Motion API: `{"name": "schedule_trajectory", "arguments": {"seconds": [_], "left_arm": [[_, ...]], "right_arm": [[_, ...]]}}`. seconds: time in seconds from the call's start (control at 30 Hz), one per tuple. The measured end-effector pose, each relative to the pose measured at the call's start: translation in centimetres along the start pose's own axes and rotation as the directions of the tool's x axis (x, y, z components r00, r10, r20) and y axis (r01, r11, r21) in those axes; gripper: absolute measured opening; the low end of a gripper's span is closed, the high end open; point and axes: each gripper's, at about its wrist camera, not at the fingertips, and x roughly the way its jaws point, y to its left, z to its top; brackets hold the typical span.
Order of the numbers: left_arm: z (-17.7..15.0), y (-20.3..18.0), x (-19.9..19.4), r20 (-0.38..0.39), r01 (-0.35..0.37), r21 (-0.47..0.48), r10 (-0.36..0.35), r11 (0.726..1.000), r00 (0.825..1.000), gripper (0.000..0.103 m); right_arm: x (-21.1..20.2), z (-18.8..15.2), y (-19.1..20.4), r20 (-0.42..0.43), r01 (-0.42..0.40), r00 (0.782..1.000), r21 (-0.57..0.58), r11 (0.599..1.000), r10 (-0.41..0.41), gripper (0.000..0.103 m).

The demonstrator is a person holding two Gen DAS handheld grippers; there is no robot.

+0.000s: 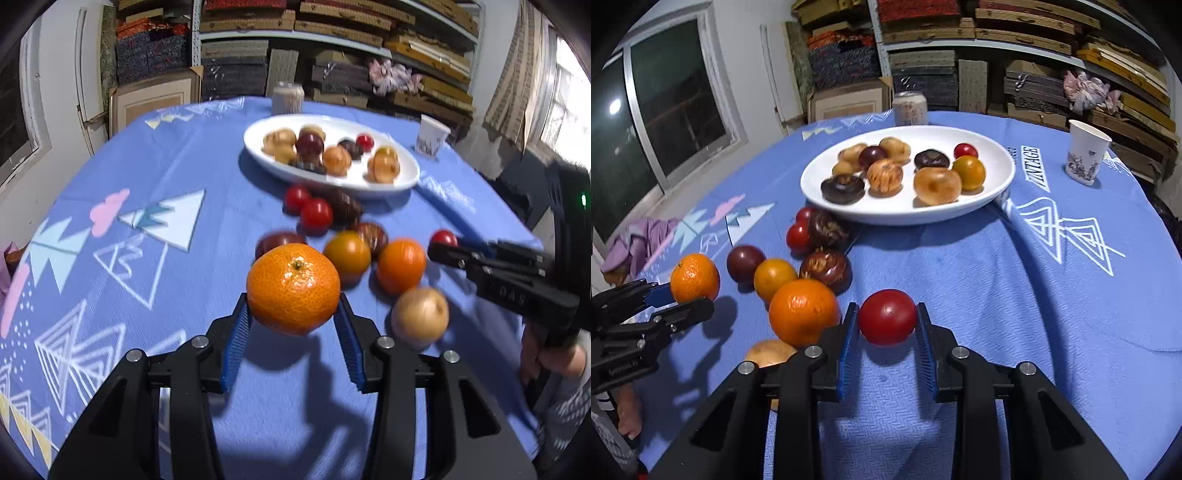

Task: Organize fruits
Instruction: 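Place the mandarin and tomato on the white plate and open both tools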

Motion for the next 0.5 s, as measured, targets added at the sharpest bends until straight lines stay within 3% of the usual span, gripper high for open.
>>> {"name": "schedule_trajectory", "arguments": {"seconds": [0.17,0.3,0.4,0.5], "left_arm": [[5.4,-0.4,-0.3,0.058,-0.02,0.004,0.02,1.0,0.998,0.045],[10.8,-1.1,1.6,0.081,-0.043,-0.001,0.043,0.999,0.996,0.045],[13.4,-0.8,4.1,0.064,-0.025,-0.047,0.028,0.999,0.998,0.045],[14.1,-0.7,6.9,0.021,0.009,-0.078,-0.007,0.997,1.0,0.045]], "right_arm": [[-1.8,2.2,-1.9,0.071,-0.026,0.997,0.069,0.997,0.021,0.031],[-2.3,6.8,-3.4,0.119,0.002,0.993,0.086,0.996,-0.012,0.031],[-0.7,9.5,-3.9,0.124,0.039,0.991,0.08,0.996,-0.048,0.031],[2.3,10.7,-3.9,0.075,0.013,0.997,0.075,0.997,-0.019,0.031]]}}
